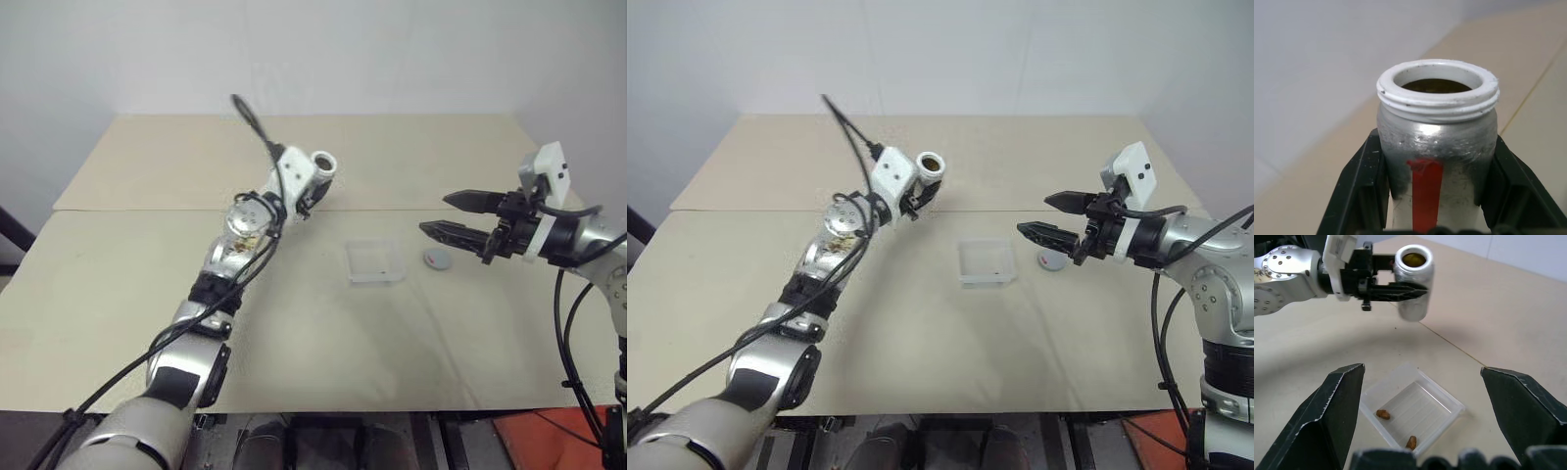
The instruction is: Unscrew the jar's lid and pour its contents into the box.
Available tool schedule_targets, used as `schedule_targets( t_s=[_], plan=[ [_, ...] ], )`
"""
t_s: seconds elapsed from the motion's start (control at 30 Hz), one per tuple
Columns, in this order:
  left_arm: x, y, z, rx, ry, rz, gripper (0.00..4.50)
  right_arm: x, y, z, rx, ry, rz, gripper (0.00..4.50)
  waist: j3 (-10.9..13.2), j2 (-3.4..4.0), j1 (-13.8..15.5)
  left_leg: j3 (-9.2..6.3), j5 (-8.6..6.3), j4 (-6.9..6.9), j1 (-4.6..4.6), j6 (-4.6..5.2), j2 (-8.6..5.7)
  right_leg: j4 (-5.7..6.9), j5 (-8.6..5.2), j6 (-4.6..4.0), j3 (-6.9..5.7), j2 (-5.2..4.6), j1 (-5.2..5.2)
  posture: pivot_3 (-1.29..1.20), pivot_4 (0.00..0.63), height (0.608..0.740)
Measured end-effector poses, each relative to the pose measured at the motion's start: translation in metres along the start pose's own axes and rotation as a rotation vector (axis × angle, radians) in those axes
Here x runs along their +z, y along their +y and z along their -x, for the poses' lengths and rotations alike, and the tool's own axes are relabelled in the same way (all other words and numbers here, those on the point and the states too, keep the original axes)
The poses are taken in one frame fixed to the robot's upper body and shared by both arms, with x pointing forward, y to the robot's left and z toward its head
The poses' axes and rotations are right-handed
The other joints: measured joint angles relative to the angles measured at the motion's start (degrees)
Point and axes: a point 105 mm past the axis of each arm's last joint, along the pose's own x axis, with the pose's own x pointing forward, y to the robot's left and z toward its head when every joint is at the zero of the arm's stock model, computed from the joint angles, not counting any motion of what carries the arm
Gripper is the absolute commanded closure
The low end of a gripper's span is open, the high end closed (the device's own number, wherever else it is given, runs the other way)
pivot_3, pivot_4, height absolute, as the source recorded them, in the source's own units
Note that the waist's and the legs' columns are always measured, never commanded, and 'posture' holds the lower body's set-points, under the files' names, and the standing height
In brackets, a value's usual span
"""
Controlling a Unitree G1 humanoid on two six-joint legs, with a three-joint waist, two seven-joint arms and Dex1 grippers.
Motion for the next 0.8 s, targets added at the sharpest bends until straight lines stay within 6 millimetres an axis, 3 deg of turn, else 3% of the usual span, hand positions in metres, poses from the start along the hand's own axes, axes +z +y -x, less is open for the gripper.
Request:
schedule_targets(
  t_s=[0.07,0.23,0.53,0.57,0.77,0.8],
  plan=[
    [-0.016,-0.002,0.010,0.005,0.031,0.100,2.49,-0.003,0.001,0.000,0.008,0.003,-0.012,0.08,0.00,0.00,0.01,-0.01,0.00,0.00,0.01,0.00,-0.01,0.02,0.00,0.00,0.01,0.00,0.00,0.00,0.150,0.740],
    [-0.042,-0.007,0.028,0.042,0.048,0.136,2.49,-0.004,0.001,0.001,0.010,0.004,-0.015,0.08,0.00,0.00,0.19,-0.02,0.00,0.00,0.05,0.00,-0.03,0.04,0.01,-0.01,0.03,0.00,0.04,0.00,0.150,0.740],
    [-0.050,-0.017,0.041,0.049,-0.013,0.142,2.49,-0.002,-0.001,0.001,-0.005,0.000,-0.010,0.08,0.00,0.00,0.23,-0.01,-0.01,0.00,0.07,0.00,-0.03,0.04,0.01,-0.01,0.04,-0.02,0.05,0.00,0.150,0.740],
    [-0.051,-0.017,0.041,0.049,-0.012,0.142,1.75,-0.002,-0.001,0.001,-0.006,0.000,-0.010,0.00,0.00,0.00,0.20,-0.01,-0.01,0.00,0.08,0.01,-0.03,0.04,0.01,-0.02,0.06,-0.03,0.06,0.00,0.150,0.740],
    [-0.062,-0.017,0.041,0.055,0.037,0.167,0.04,-0.002,-0.001,0.001,-0.010,0.001,-0.010,0.00,0.00,0.00,0.18,-0.01,-0.01,-0.02,0.09,0.01,-0.02,0.04,0.01,-0.01,0.07,-0.03,0.05,0.00,0.150,0.740],
    [-0.063,-0.017,0.041,0.055,0.043,0.170,0.01,-0.002,-0.001,0.001,-0.010,0.001,-0.011,0.00,0.00,0.00,0.19,-0.01,-0.01,-0.03,0.09,0.01,-0.02,0.04,0.01,-0.01,0.06,-0.03,0.06,0.00,0.150,0.740]
  ],
)
